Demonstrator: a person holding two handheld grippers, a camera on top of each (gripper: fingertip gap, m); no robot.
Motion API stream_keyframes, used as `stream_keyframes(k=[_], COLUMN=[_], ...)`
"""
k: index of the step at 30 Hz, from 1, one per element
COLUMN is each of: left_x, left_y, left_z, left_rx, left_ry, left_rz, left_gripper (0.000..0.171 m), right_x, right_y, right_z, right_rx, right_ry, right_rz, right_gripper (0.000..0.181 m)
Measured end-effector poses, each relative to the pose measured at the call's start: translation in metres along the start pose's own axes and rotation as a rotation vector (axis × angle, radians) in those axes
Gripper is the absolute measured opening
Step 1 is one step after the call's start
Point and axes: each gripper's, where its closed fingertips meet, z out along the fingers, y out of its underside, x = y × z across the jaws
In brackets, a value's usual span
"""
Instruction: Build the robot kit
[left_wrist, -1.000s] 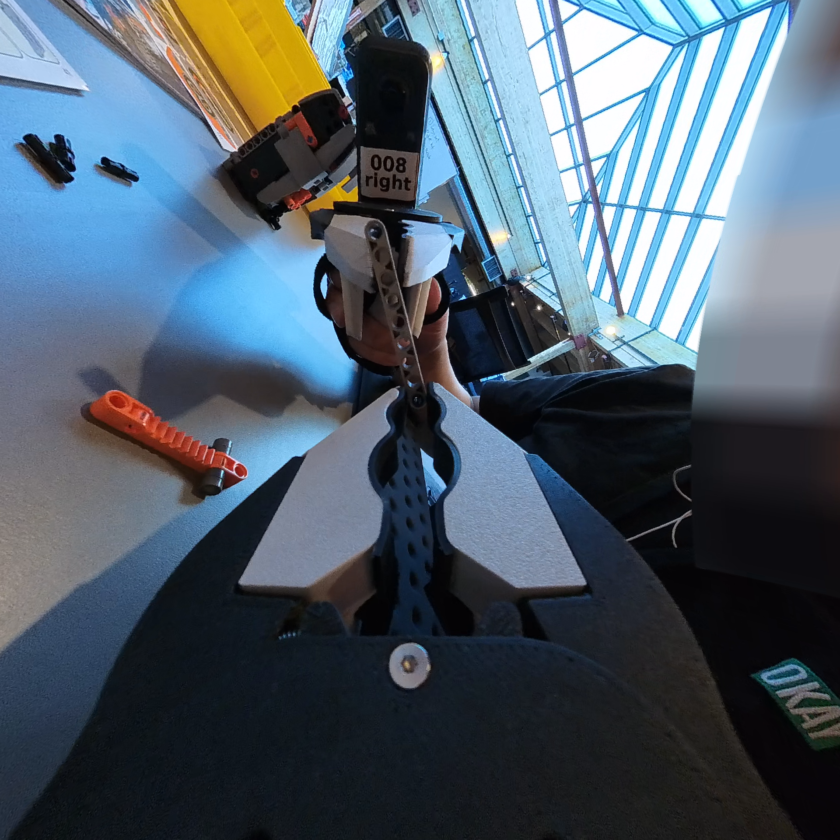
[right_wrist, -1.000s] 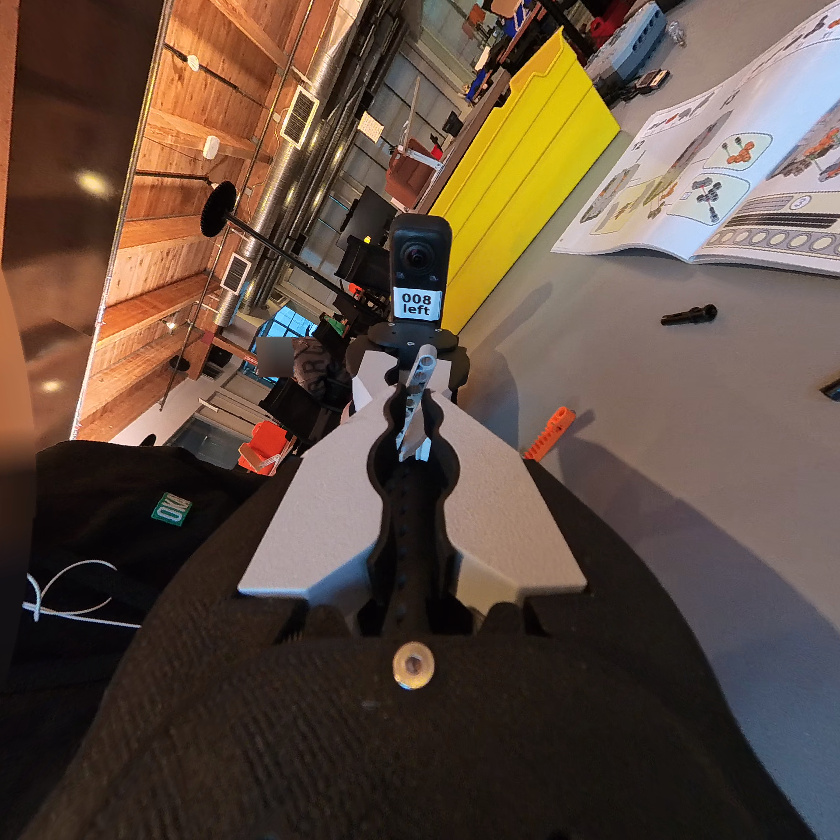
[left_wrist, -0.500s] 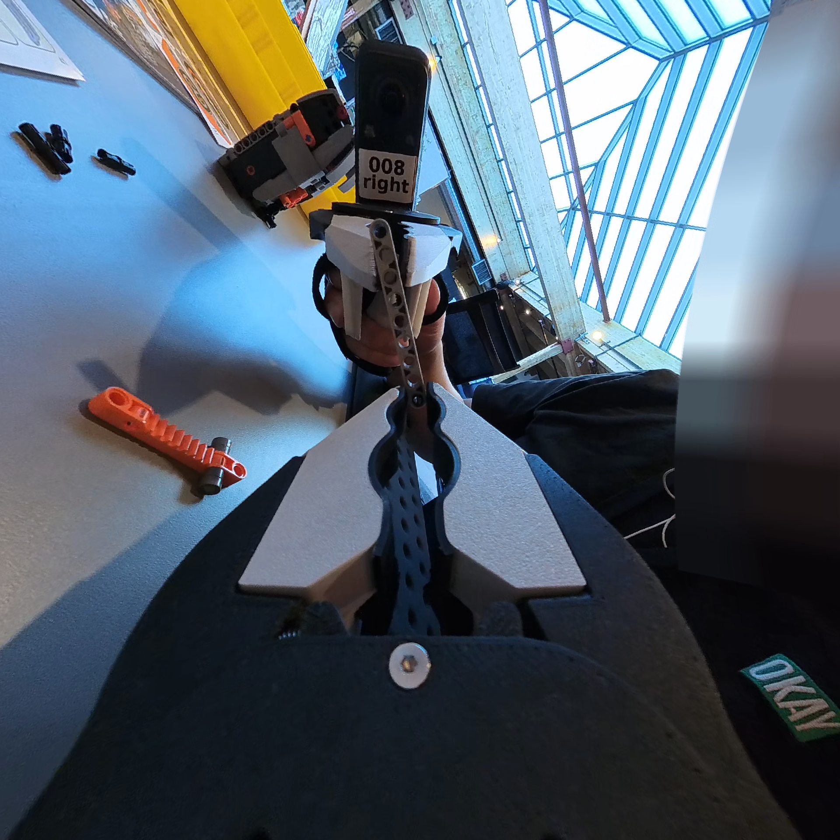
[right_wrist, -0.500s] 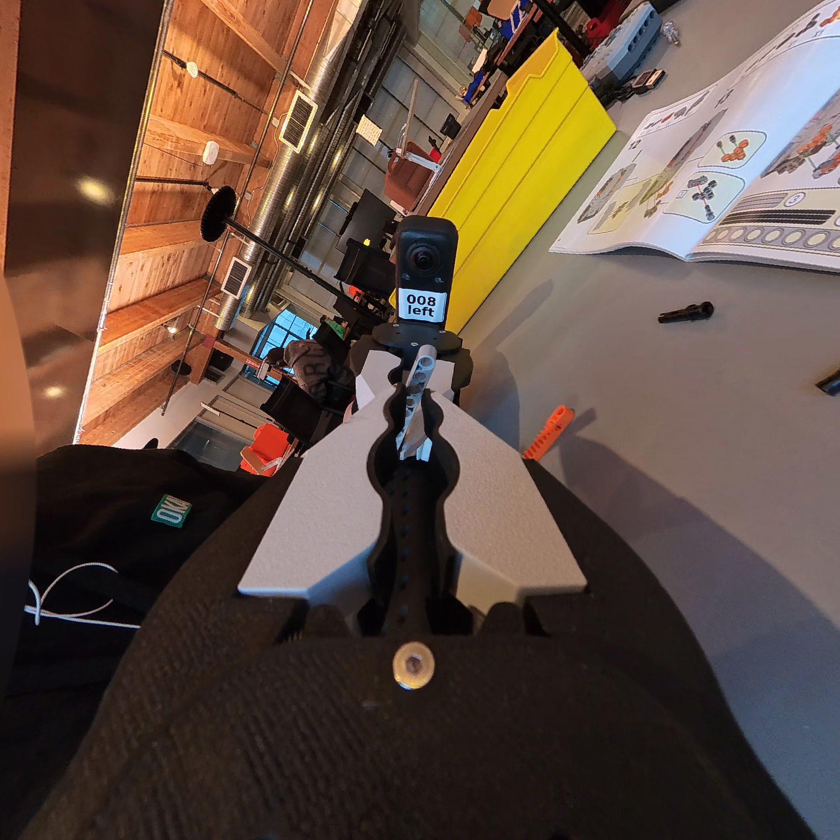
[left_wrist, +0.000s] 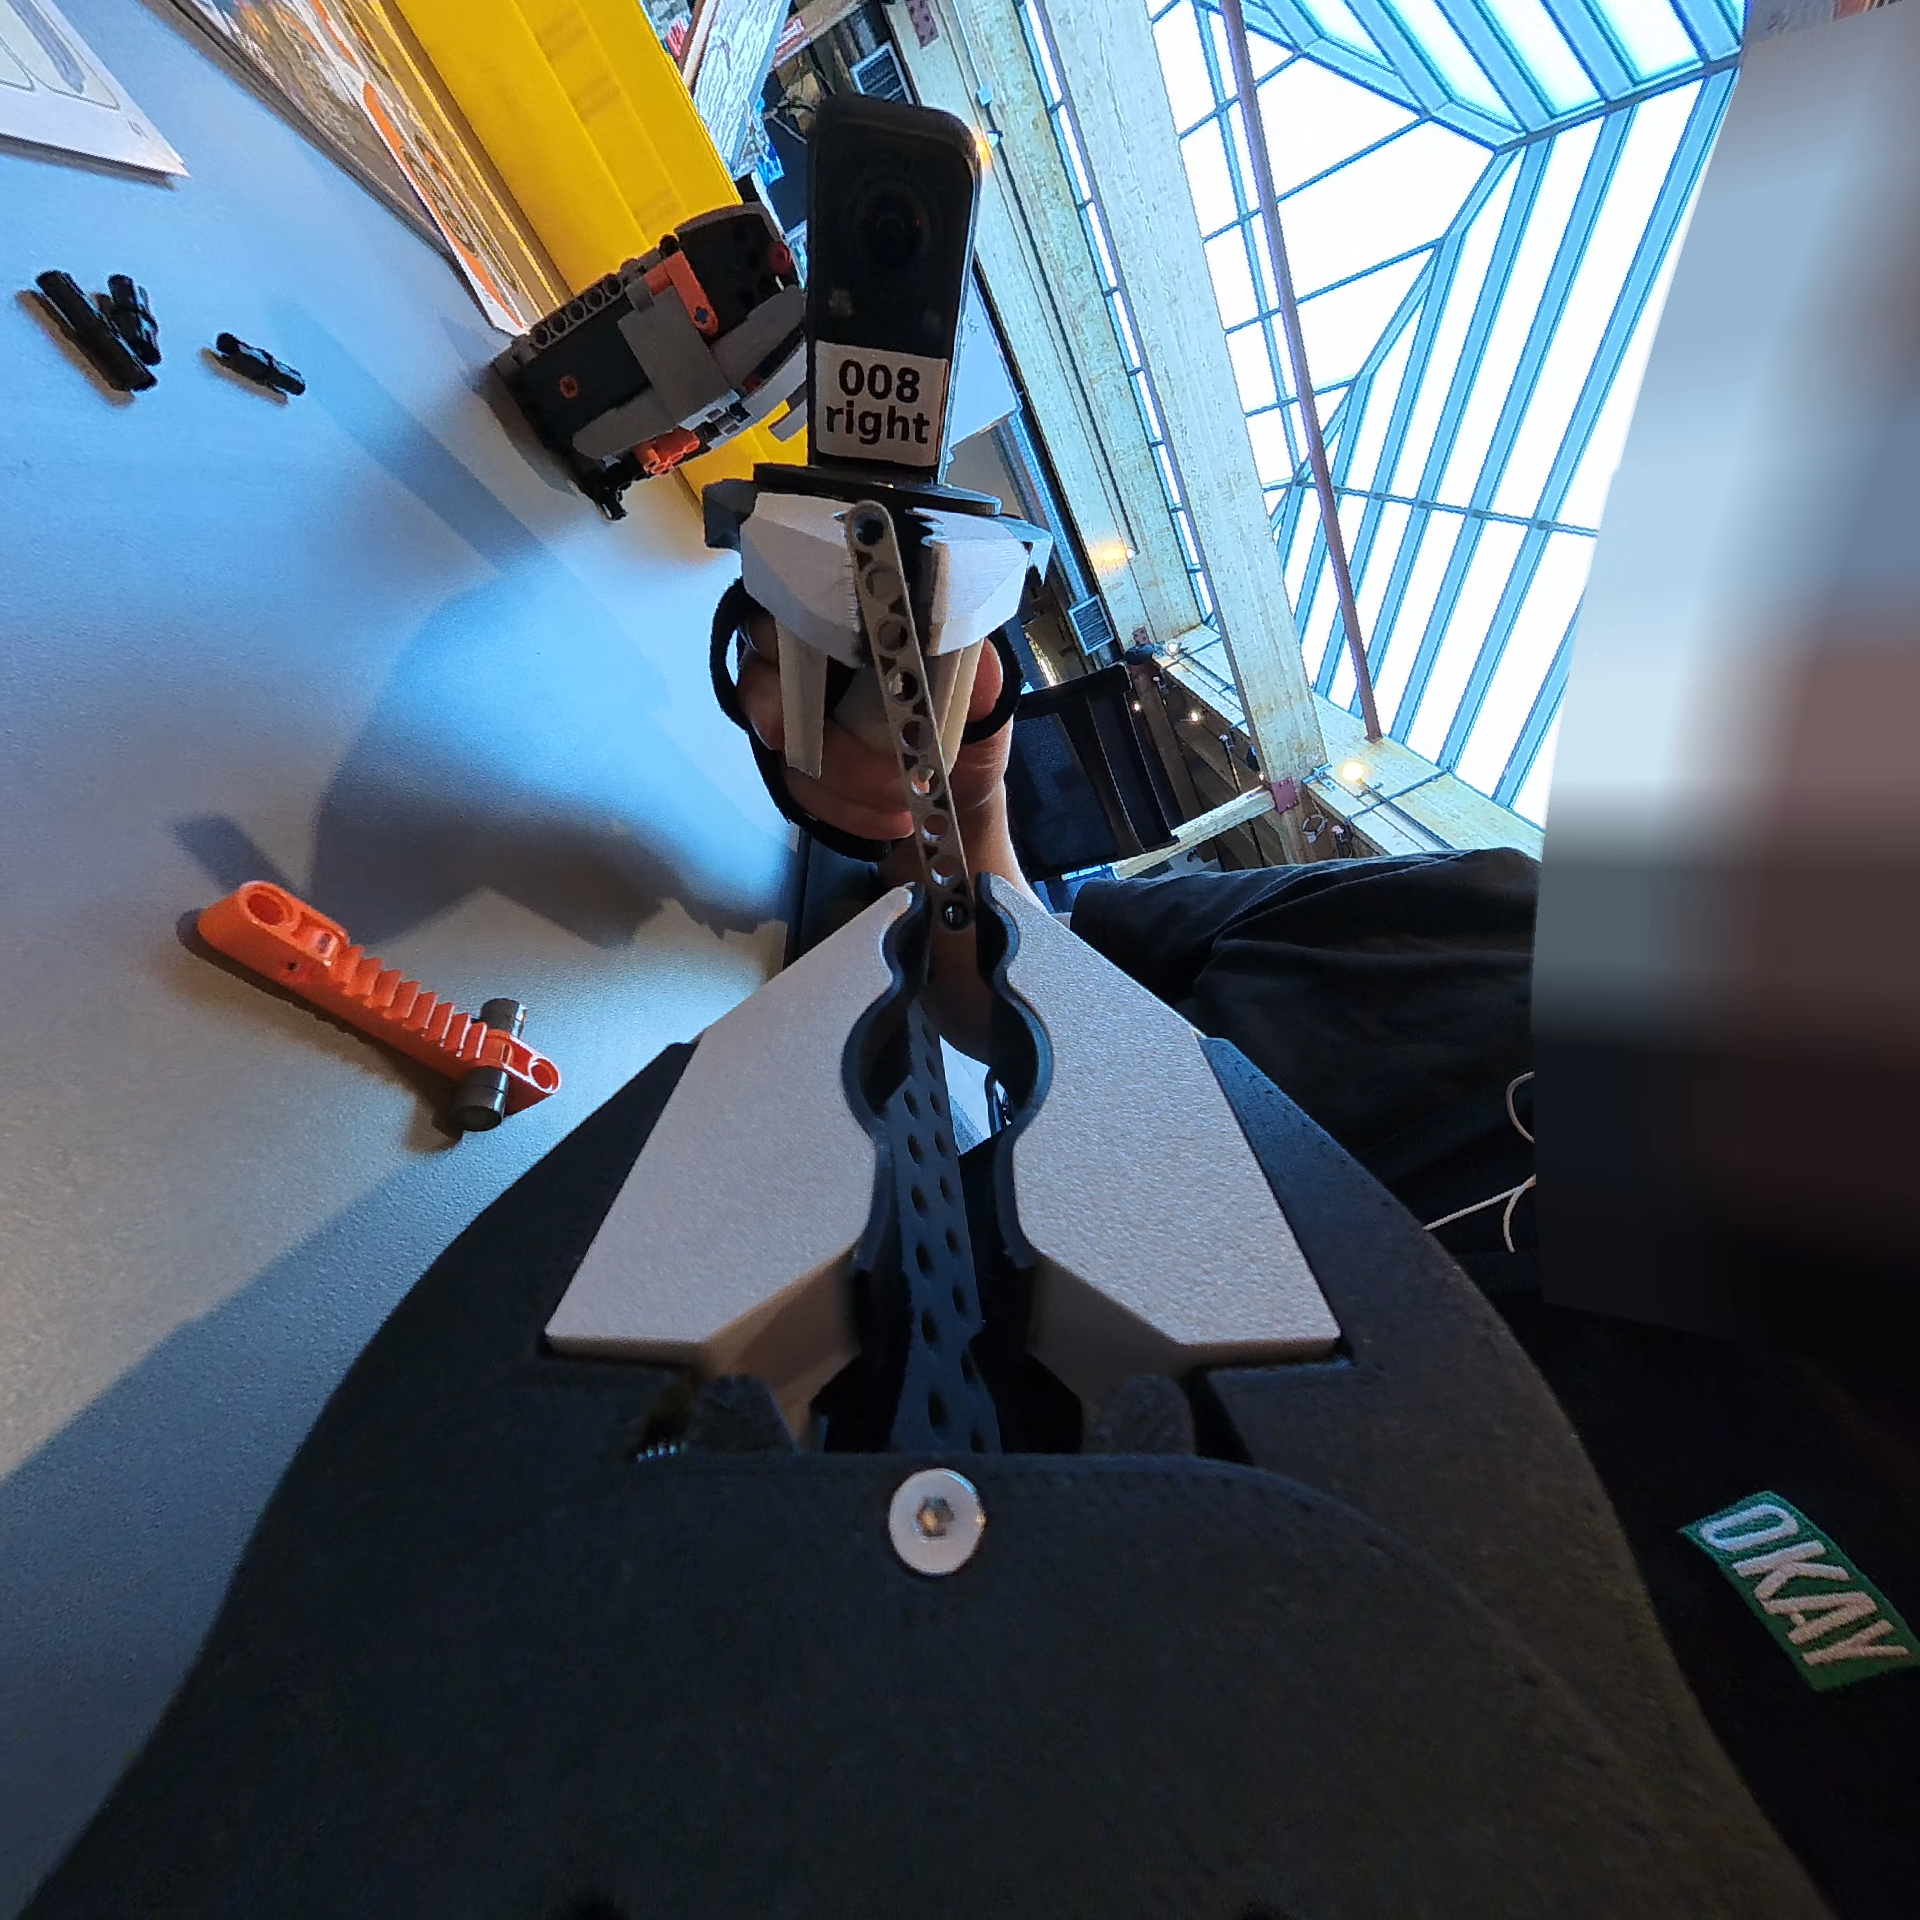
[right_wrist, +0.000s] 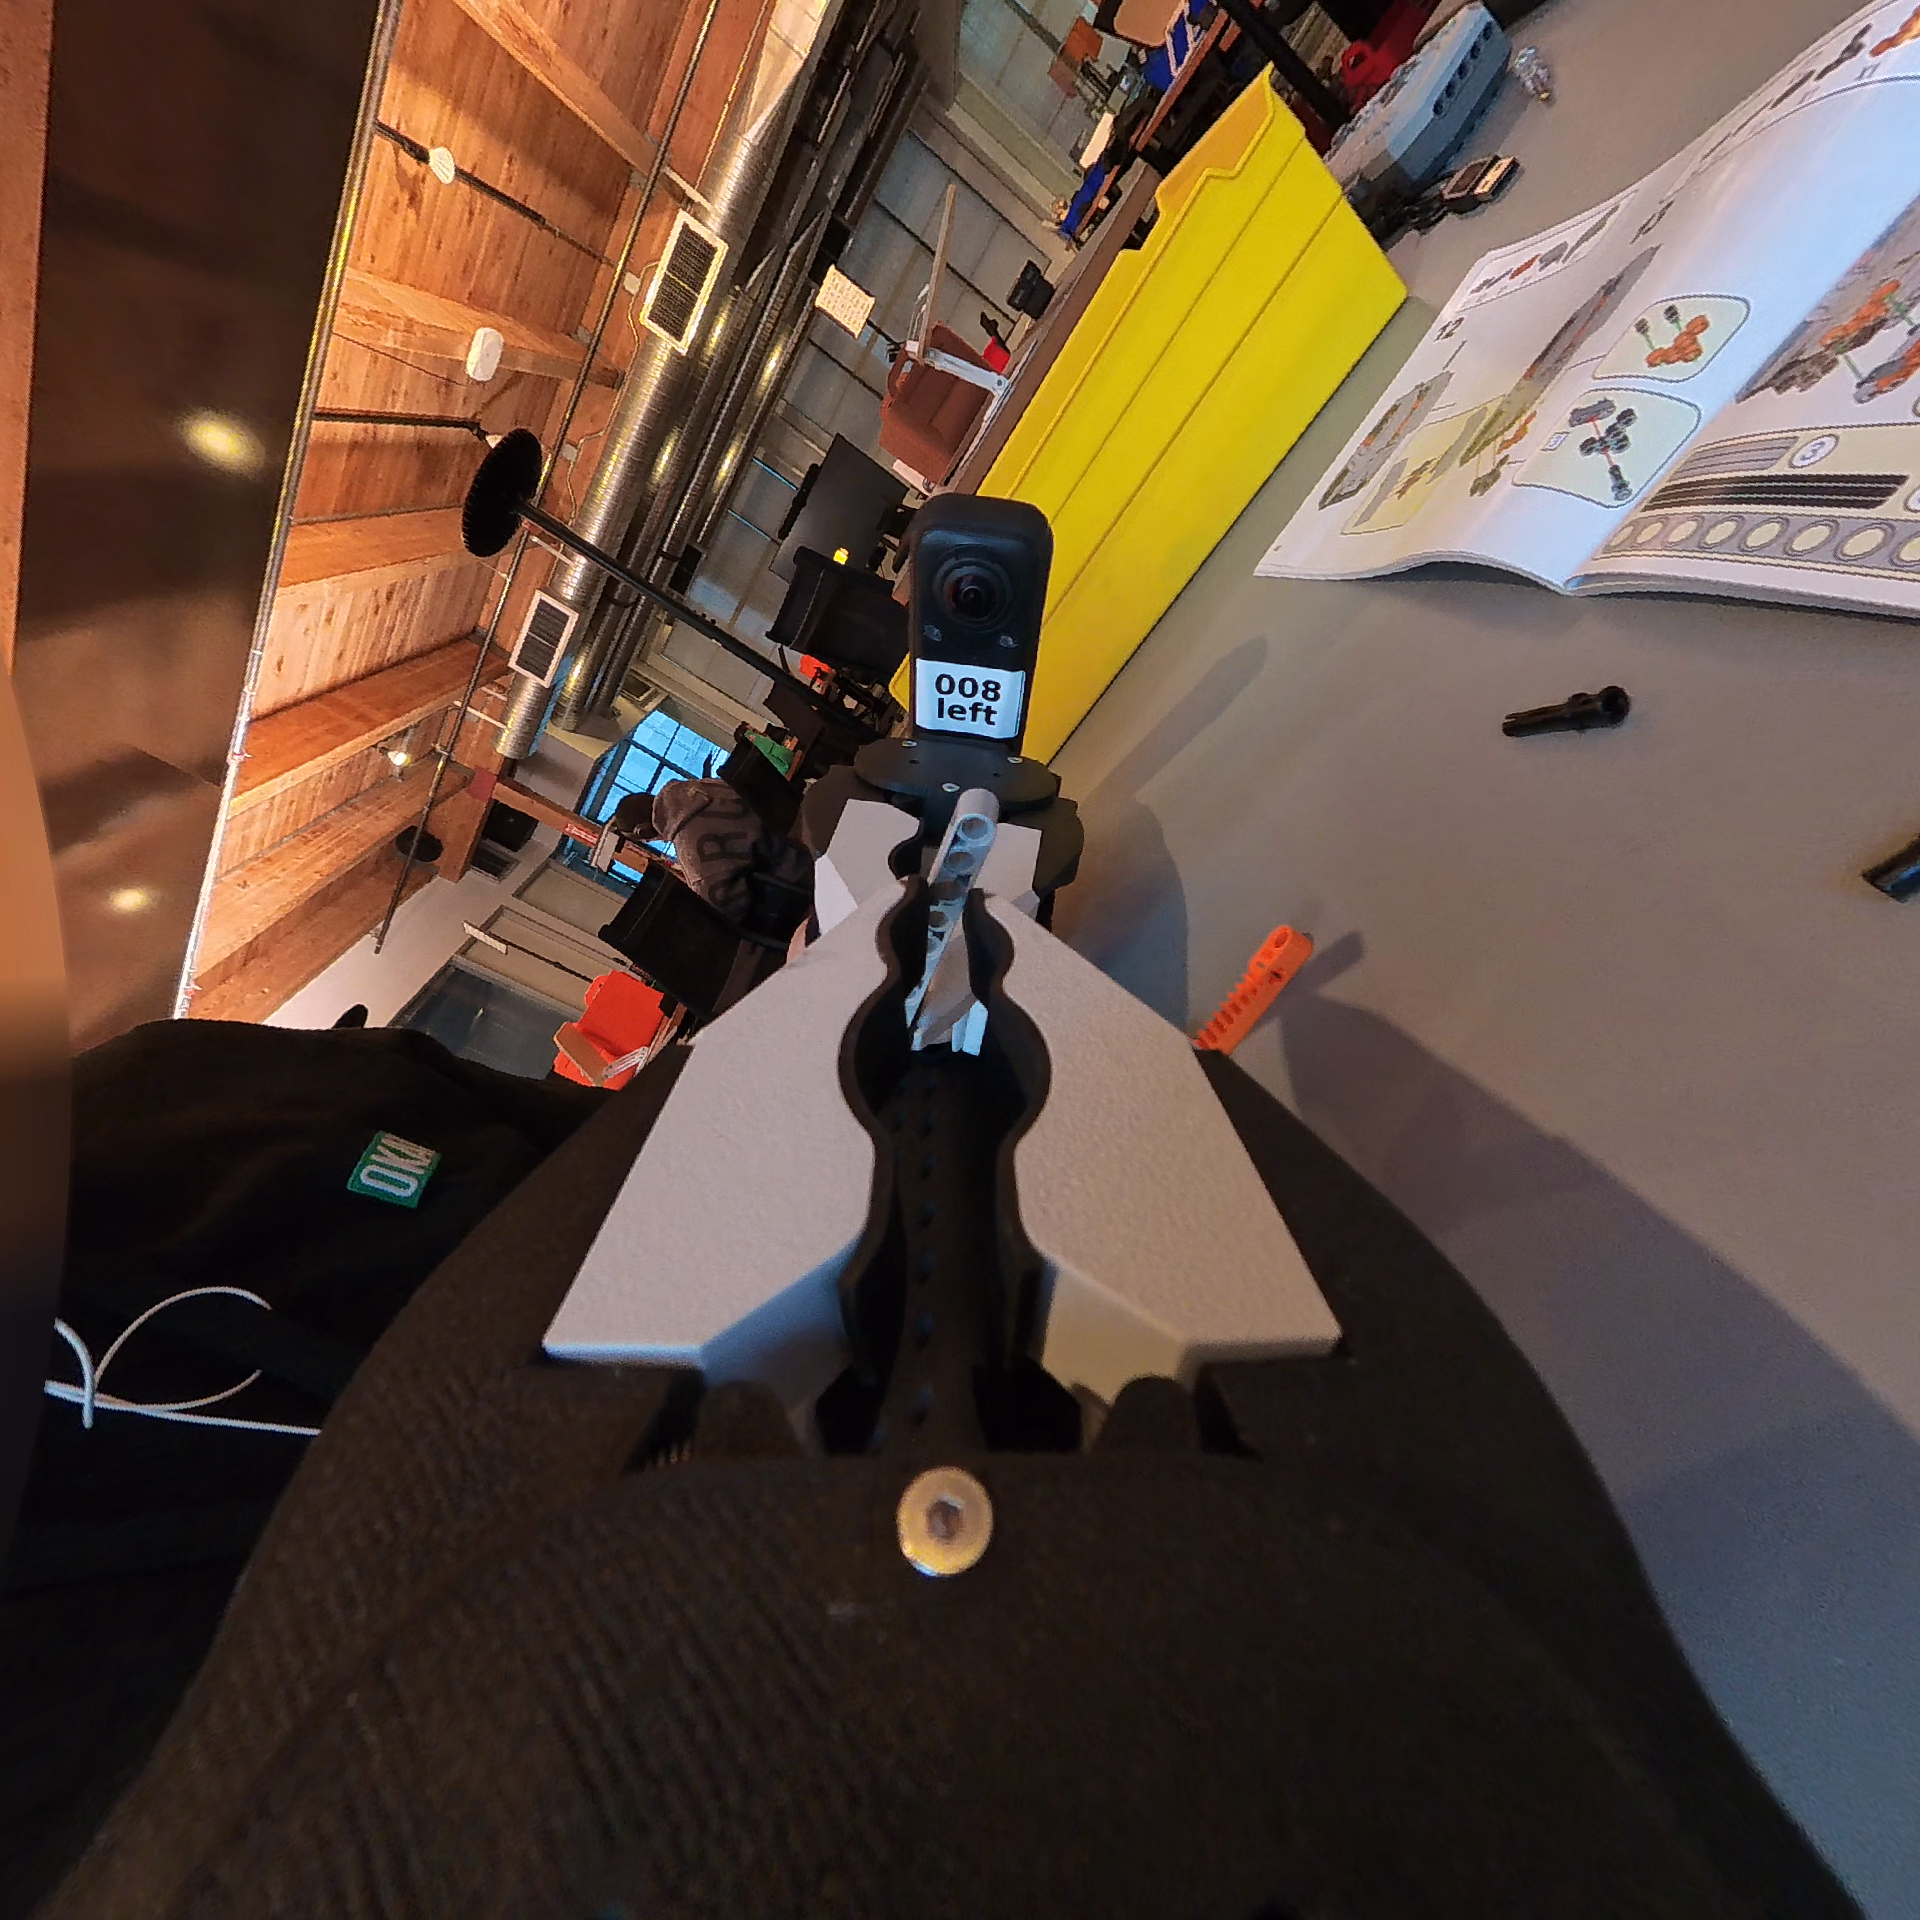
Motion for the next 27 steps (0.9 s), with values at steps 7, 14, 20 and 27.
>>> stream_keyframes(k=[7,14,20,27], left_x=[0.002,0.005,0.006,0.012], left_y=[-0.001,0.0,-0.001,-0.005], left_z=[0.004,0.006,0.007,0.006], left_rx=[-0.001,-0.01,-0.003,0.021], left_ry=[0.004,0.012,0.016,0.039], left_rz=[-0.007,-0.014,-0.016,0.015], left_gripper=[0.004,0.004,0.004,0.005], right_x=[0.0,0.0,-0.001,-0.018], right_y=[0.0,0.001,0.0,-0.004], right_z=[0.0,0.0,0.0,-0.002], right_rx=[-0.002,-0.004,-0.001,0.022], right_ry=[0.005,0.004,0.002,-0.101], right_rz=[-0.004,-0.006,-0.011,-0.036], right_gripper=[0.004,0.004,0.004,0.004])
